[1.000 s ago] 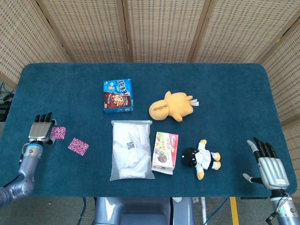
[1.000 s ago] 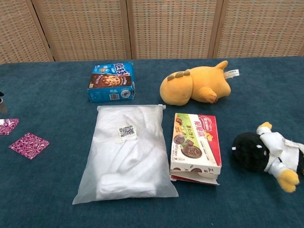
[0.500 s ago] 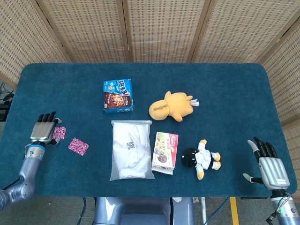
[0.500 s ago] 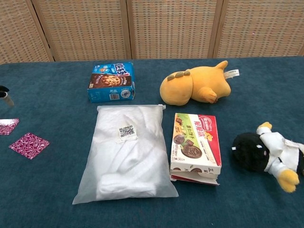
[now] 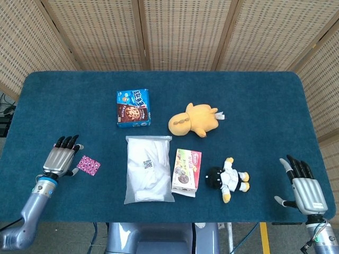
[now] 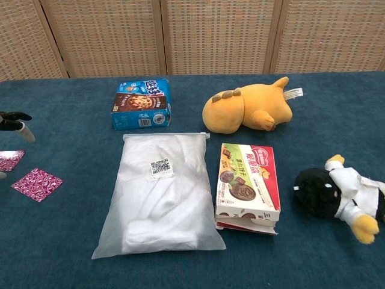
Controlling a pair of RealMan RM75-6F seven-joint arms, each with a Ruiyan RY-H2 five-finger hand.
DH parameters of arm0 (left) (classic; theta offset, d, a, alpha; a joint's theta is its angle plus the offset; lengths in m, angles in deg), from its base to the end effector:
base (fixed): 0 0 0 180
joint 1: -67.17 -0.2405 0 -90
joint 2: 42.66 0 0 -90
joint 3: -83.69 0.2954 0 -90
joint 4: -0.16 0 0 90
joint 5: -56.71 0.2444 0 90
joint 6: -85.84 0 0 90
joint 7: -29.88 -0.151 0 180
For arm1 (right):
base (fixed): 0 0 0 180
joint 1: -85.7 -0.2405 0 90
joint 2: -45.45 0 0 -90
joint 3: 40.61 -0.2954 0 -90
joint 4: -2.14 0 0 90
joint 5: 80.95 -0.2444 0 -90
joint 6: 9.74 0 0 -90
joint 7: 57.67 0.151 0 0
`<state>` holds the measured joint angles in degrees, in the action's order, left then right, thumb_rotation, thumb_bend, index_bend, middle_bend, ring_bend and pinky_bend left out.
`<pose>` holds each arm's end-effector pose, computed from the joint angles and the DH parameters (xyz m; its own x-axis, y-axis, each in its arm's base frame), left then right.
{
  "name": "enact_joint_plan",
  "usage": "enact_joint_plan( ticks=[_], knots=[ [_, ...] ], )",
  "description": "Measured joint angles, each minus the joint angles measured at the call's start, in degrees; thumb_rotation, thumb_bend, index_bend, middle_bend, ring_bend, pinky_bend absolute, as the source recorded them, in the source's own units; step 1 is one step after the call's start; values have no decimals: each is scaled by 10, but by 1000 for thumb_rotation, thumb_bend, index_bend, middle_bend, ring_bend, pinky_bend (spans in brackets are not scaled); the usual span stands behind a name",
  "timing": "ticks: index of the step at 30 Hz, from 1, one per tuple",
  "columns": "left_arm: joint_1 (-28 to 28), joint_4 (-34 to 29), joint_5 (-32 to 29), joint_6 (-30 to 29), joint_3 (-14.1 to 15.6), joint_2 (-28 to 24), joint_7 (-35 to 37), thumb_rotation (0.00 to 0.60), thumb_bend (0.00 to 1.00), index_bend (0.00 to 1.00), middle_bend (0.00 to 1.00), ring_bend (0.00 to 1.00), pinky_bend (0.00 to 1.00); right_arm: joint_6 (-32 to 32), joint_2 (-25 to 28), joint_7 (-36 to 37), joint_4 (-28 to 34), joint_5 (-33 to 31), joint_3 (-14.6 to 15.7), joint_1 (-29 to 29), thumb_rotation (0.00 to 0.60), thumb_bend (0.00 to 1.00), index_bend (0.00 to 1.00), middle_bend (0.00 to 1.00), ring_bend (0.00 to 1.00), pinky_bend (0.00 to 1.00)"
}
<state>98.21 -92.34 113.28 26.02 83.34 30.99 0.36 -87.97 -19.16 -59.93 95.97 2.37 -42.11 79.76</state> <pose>-0.3110 0.3166 0.0305 0.6226 0.3628 0.6933 0.7725 -0.1439 -0.6185 -0.3643 -0.1927 0.1211 0.3928 -0.1415 0.9087 -0.9171 0.0126 0.3984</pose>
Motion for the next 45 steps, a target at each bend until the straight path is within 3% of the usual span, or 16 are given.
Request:
enact_joint_plan(
  ticks=[7, 15, 25, 45],
  knots=[
    [-5, 21, 80, 10, 23, -5, 36, 600, 268, 221, 0, 0, 0, -1, 1, 3, 0, 0, 0, 0, 600, 0, 0, 0, 0, 0],
    [-5, 69, 119, 38, 34, -1, 74, 600, 268, 221, 0, 0, 0, 0, -1, -4, -1, -1, 0, 0, 600, 0, 0, 0, 0, 0],
    [6, 102, 109, 70, 28, 30, 57, 600, 267, 221, 0, 0, 0, 1, -3, -6, -2, -2, 0, 0, 600, 0, 0, 0, 0, 0],
    [22, 90, 77, 88, 20, 41, 11, 600, 267, 221, 0, 0, 0, -1, -1, -2, -2, 0, -1, 1, 600, 0, 0, 0, 0, 0]
  ],
)
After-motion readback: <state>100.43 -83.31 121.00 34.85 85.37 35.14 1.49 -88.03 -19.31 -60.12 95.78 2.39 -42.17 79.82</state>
